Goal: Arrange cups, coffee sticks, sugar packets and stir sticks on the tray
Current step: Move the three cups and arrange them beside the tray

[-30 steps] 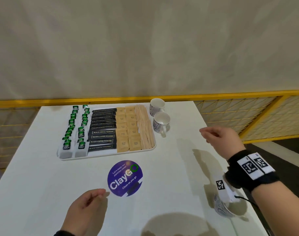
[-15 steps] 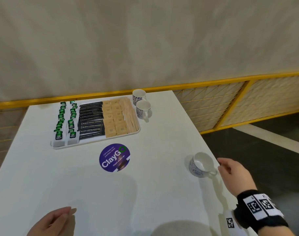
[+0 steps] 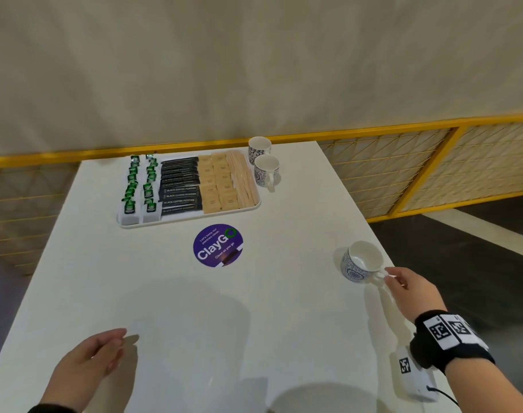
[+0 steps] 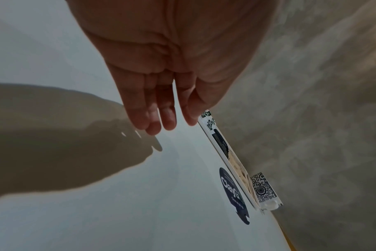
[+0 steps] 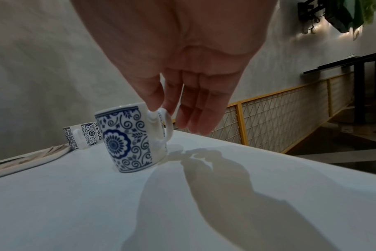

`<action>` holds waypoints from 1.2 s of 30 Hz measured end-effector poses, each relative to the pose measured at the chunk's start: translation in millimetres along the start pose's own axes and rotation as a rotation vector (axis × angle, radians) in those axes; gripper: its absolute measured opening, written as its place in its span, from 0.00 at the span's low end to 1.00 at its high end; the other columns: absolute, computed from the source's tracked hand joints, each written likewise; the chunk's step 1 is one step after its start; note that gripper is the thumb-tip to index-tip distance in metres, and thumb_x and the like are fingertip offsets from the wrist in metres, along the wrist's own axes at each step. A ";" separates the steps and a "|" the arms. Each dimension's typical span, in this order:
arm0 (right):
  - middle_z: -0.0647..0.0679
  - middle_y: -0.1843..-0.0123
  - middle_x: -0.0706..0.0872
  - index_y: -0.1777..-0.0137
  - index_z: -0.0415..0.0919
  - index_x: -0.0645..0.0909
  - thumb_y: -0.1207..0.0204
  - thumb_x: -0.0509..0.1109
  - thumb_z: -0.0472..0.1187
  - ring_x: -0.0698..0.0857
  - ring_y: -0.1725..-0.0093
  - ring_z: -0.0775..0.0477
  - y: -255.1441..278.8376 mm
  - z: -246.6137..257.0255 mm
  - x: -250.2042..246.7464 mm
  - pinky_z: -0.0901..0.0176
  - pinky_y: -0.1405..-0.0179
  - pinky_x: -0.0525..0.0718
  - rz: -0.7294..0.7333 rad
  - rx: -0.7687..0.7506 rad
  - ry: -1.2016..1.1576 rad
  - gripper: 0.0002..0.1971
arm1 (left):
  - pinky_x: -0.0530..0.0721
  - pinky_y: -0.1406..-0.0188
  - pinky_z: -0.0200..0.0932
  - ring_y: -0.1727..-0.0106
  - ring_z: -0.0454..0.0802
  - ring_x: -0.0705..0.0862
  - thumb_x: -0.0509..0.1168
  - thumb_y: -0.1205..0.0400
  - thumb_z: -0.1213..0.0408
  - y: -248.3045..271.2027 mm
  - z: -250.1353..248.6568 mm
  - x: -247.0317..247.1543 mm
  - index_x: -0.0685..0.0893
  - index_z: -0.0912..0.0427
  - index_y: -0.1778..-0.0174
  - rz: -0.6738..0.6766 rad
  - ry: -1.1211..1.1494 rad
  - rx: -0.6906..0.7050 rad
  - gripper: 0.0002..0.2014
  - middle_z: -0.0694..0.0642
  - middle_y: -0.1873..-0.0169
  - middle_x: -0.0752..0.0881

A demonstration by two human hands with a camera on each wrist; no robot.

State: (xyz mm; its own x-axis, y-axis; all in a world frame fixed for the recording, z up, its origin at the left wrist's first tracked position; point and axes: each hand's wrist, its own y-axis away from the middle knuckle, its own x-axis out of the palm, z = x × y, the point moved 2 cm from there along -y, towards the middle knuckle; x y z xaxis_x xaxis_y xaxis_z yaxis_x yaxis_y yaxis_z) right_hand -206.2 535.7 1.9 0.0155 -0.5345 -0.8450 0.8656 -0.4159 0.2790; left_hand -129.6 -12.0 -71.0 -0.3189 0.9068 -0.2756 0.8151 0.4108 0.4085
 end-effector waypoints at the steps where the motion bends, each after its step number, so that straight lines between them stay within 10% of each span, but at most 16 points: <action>1: 0.43 0.41 0.86 0.31 0.43 0.78 0.17 0.63 0.43 0.83 0.46 0.45 -1.1 0.5 0.4 0.51 0.44 0.79 0.008 0.005 0.010 0.16 | 0.87 0.60 0.35 0.54 0.60 0.86 0.64 0.18 0.73 0.5 0.7 -2.0 0.88 0.58 0.52 -0.004 0.007 -0.002 0.09 0.64 0.53 0.88; 19: 0.42 0.65 0.90 0.60 0.40 0.85 0.21 0.68 0.46 0.90 0.59 0.39 -45.6 51.1 32.4 0.39 0.46 0.86 0.077 -0.105 -0.251 0.12 | 0.85 0.65 0.27 0.55 0.55 0.85 0.63 0.17 0.74 16.4 5.7 -15.0 0.87 0.60 0.50 -0.068 0.046 -0.085 0.09 0.61 0.53 0.88; 26: 0.38 0.63 0.90 0.64 0.44 0.85 0.22 0.69 0.45 0.89 0.57 0.35 -85.8 145.5 68.8 0.40 0.45 0.86 0.112 -0.195 -0.368 0.10 | 0.81 0.38 0.57 0.48 0.60 0.85 0.65 0.18 0.72 19.1 12.8 -27.2 0.89 0.56 0.53 -0.113 -0.004 -0.097 0.09 0.60 0.51 0.89; 32: 0.45 0.66 0.88 0.63 0.50 0.86 0.22 0.69 0.48 0.89 0.61 0.41 -120.9 190.5 100.3 0.45 0.45 0.87 0.113 -0.195 -0.396 0.09 | 0.84 0.59 0.24 0.61 0.39 0.88 0.62 0.19 0.79 15.1 20.0 -31.9 0.88 0.65 0.53 -0.107 -0.032 -0.008 0.10 0.56 0.55 0.91; 36: 0.45 0.64 0.88 0.52 0.43 0.88 0.22 0.69 0.47 0.89 0.62 0.44 -134.8 200.5 109.9 0.46 0.44 0.87 0.100 -0.169 -0.420 0.10 | 0.83 0.57 0.24 0.58 0.44 0.89 0.58 0.20 0.87 0.1 53.6 -41.4 0.85 0.70 0.50 -0.043 0.019 0.021 0.14 0.67 0.51 0.89</action>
State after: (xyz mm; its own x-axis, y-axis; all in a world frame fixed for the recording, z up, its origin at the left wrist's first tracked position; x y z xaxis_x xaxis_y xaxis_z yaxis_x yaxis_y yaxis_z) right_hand -421.5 385.5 -37.1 -0.0714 -0.8322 -0.5499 0.9400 -0.2406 0.2420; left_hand -90.4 -54.6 -106.3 -0.3631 0.8900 -0.2758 0.8104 0.4477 0.3778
